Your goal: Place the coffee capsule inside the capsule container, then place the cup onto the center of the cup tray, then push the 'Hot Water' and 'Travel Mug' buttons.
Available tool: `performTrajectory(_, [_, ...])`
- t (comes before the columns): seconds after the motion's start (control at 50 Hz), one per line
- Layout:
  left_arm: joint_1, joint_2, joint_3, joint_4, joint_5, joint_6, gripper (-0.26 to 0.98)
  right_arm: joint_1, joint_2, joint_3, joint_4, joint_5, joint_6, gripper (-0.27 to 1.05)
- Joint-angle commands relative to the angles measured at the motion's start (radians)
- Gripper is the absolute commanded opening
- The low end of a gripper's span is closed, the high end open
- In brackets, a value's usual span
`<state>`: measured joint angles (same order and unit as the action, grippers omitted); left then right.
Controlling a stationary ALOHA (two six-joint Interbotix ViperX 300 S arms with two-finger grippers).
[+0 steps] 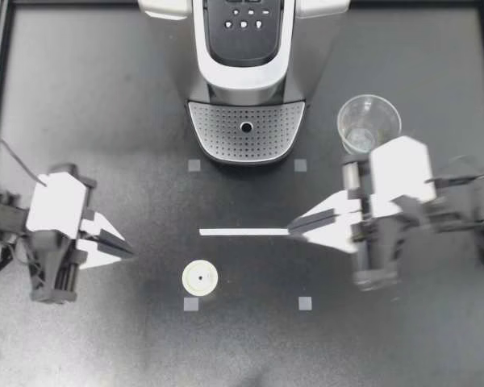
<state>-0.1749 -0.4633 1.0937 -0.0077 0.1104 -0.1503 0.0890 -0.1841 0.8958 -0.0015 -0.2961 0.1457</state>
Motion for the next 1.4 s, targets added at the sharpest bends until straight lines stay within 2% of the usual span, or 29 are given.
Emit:
performTrajectory(0.0, [-0.018,0.025,-0.025,0.002,-0.014,0.002,0.13,0.015,0.037,-0.055,-0.002,0.011,0.002,0.03])
performTrajectory(0.12, [-0.029,0.066,-0.031,0.002,-0.029,0.003,0.28,0.023,0.091,-0.095,-0.002,0.044,0.002,0.03])
performTrajectory(0.3, [-0.041,0.121,-0.044,0.002,-0.055,-0.009,0.70,0.040,0.155,-0.152,-0.002,0.098,0.002,0.03])
performTrajectory(0.36, [-0.041,0.143,-0.046,0.002,-0.074,-0.011,0.78,0.041,0.175,-0.167,0.000,0.115,0.005,0.03])
performTrajectory(0.64, [-0.041,0.272,-0.061,0.005,-0.189,-0.008,0.76,0.058,0.268,-0.238,-0.002,0.202,0.005,0.03])
performTrajectory(0.92, [-0.041,0.368,-0.115,0.006,-0.198,0.006,0.76,0.058,0.331,-0.291,-0.002,0.238,0.005,0.03])
performTrajectory(1.18, [-0.040,0.413,-0.150,0.006,-0.199,0.026,0.76,0.058,0.367,-0.321,0.000,0.238,0.005,0.03])
performTrajectory(1.38, [-0.012,0.422,-0.152,0.006,-0.199,0.037,0.76,0.058,0.387,-0.334,-0.002,0.242,0.003,0.03])
